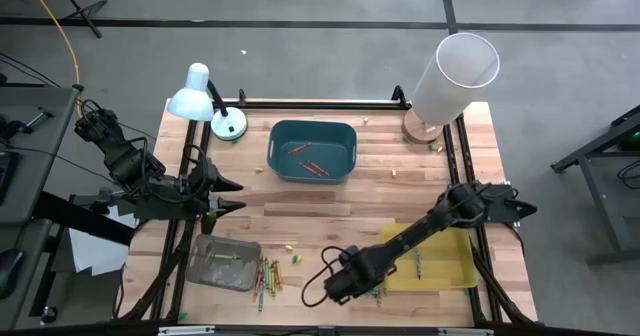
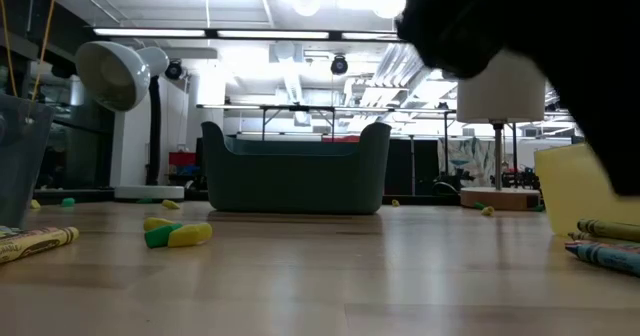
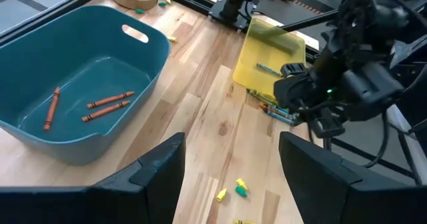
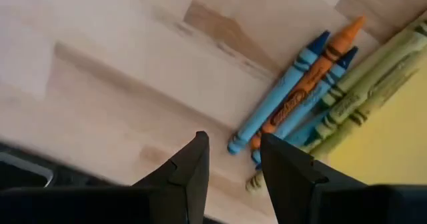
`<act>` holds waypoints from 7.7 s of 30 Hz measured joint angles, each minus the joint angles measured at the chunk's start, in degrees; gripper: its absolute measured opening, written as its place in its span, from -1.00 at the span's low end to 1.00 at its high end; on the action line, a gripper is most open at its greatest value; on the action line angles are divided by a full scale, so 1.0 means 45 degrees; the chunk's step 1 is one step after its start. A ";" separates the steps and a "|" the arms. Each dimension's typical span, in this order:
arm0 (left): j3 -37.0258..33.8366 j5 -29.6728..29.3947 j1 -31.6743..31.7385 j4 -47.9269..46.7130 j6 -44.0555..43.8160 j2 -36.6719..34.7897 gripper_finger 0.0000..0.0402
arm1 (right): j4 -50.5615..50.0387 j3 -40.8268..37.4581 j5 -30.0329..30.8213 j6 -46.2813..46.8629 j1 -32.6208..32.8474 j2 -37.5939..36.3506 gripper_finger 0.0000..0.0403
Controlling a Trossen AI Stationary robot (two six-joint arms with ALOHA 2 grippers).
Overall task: Sort crayons
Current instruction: Put the blue crayon into the yellow bin, then put the right orange crayon into the blue bin
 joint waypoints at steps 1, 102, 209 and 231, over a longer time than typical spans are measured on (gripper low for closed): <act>0.0000 0.0049 0.0003 -0.0005 0.0056 0.0000 0.14 | 0.0000 0.0000 0.0004 0.0010 -0.0057 0.0107 -0.37; -0.3298 0.1205 0.3720 1.4767 0.5742 0.0686 0.14 | 1.5751 -1.1157 0.6786 -1.5250 -0.2176 -1.4220 -1.00; -0.3293 0.3555 0.4127 1.3315 0.5272 0.0092 0.14 | -0.0187 -0.1520 -0.2197 -0.3993 -0.2244 0.0545 -0.27; -0.3298 0.3445 0.4137 1.3243 0.5874 -0.0936 0.14 | 0.0434 -0.1491 0.0815 -0.6438 -0.2413 -0.0631 -0.98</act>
